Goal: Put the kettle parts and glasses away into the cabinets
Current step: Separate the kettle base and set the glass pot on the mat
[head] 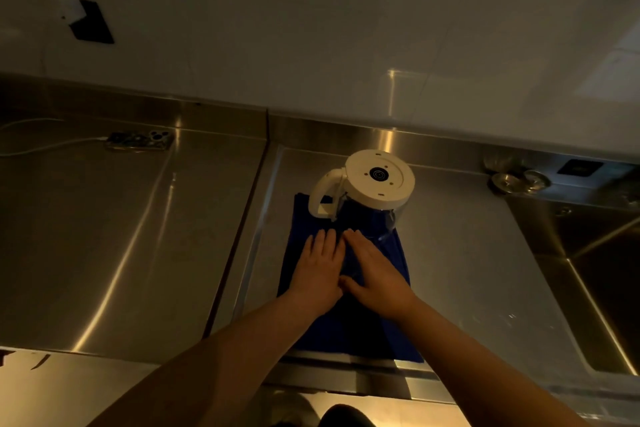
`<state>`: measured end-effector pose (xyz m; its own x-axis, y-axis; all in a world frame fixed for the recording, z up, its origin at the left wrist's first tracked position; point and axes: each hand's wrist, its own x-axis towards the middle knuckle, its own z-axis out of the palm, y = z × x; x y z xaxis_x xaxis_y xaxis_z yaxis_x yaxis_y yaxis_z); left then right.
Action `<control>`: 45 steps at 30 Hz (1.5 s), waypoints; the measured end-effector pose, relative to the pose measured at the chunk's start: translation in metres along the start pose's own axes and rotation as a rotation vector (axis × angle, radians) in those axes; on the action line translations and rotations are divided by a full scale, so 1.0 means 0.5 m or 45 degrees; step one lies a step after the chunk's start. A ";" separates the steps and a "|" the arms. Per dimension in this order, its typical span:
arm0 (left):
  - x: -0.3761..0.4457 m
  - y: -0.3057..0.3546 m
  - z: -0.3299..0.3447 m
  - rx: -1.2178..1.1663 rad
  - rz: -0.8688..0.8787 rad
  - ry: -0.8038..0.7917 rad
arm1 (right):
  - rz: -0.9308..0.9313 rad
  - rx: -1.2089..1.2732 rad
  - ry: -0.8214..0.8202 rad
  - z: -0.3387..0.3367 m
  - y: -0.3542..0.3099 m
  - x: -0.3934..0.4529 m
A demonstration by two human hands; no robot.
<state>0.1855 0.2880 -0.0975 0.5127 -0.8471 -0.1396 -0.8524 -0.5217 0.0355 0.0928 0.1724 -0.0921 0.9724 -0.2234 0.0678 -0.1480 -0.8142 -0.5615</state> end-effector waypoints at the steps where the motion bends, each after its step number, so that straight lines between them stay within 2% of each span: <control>1: 0.000 0.001 -0.001 -0.025 -0.023 0.004 | -0.044 -0.053 0.065 -0.012 0.000 0.002; 5: 0.012 0.000 -0.006 -0.059 -0.134 -0.006 | -0.156 -0.131 0.230 -0.060 -0.017 0.039; 9: 0.022 -0.002 -0.008 -0.067 -0.198 -0.013 | -0.294 -0.360 0.171 -0.084 -0.029 0.124; 12: 0.028 -0.004 -0.007 -0.116 -0.208 0.009 | -0.293 -0.595 0.049 -0.101 -0.030 0.180; 14: 0.031 -0.007 -0.006 -0.154 -0.208 0.005 | -0.261 -0.692 0.047 -0.122 -0.020 0.208; 20: 0.039 -0.015 -0.017 -0.297 -0.207 -0.075 | -0.053 -0.666 -0.087 -0.147 0.070 0.226; 23: 0.058 -0.017 -0.043 -0.526 -0.318 0.000 | -0.085 -0.654 -0.065 -0.143 0.085 0.224; 26: 0.100 -0.032 -0.073 -0.626 -0.376 0.126 | -0.103 -0.660 -0.051 -0.144 0.087 0.226; 33: 0.179 -0.040 -0.113 -0.578 -0.387 0.174 | -0.118 -0.615 -0.069 -0.140 0.093 0.226; 39: 0.204 -0.027 -0.091 -0.668 -0.453 0.223 | -0.114 -0.595 -0.099 -0.134 0.089 0.239; 45: 0.205 -0.046 -0.082 -0.624 -0.456 0.232 | -0.227 -0.654 -0.183 -0.137 0.059 0.289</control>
<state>0.2618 0.2090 -0.0718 0.8033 -0.5928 -0.0577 -0.5009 -0.7249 0.4730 0.2164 0.0791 -0.0424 0.9999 -0.0123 -0.0086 -0.0130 -0.9970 -0.0757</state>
